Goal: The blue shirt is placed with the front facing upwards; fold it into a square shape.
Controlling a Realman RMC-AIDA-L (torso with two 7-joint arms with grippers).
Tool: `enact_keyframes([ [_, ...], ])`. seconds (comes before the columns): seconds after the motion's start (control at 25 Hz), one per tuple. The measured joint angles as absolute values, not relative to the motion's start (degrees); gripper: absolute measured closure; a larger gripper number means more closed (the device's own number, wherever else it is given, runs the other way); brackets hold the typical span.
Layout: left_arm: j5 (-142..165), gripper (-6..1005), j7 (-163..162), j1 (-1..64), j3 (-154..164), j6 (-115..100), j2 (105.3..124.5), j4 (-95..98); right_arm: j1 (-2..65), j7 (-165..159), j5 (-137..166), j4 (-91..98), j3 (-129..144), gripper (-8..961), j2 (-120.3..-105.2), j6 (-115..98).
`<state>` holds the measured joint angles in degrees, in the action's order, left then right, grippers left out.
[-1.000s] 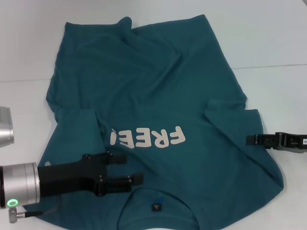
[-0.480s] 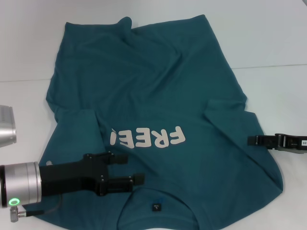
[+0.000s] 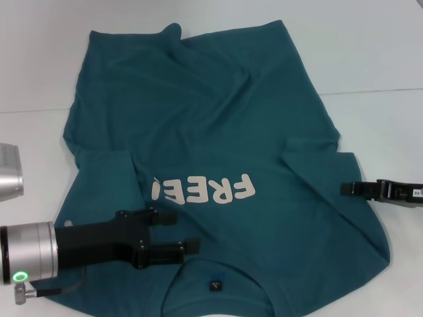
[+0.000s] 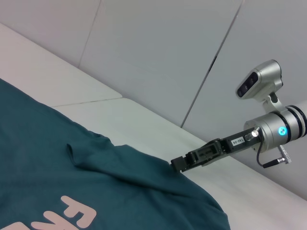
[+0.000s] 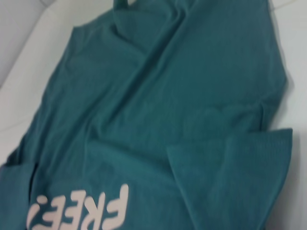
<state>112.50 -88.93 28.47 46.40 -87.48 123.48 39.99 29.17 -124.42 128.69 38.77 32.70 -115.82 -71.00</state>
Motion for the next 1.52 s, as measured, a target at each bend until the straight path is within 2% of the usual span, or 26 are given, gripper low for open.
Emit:
enact_keyframes([
  [0.24, 112.5, 112, -88.94, 28.5, 46.37, -87.3, 123.49, 40.08, 28.88, -122.07, 125.6, 37.53, 32.69, 398, -115.81, -69.76],
  [0.48, 112.49, 112, -88.94, 28.9, 46.18, -87.27, 123.46, 40.17, 29.57, -121.82, 125.49, 35.67, 33.13, 634, -115.44, -67.69],
  [0.88, 112.49, 112, -88.94, 29.21, 46.07, -87.27, 123.32, 40.17, 29.63, -121.3, 125.48, 35.67, 33.14, 873, -115.49, -67.61],
  [1.12, 112.48, 111, -88.94, 29.2, 45.96, -87.19, 123.3, 40.16, 30.78, -117.75, 125.31, 35.72, 33.19, 938, -115.91, -70.64],
  [1.52, 112.07, 111, -88.94, 28.98, 45.96, -87.18, 123.33, 40.07, 32.38, -114.06, 125.5, 35.69, 34.56, 932, -116.7, -75.8],
])
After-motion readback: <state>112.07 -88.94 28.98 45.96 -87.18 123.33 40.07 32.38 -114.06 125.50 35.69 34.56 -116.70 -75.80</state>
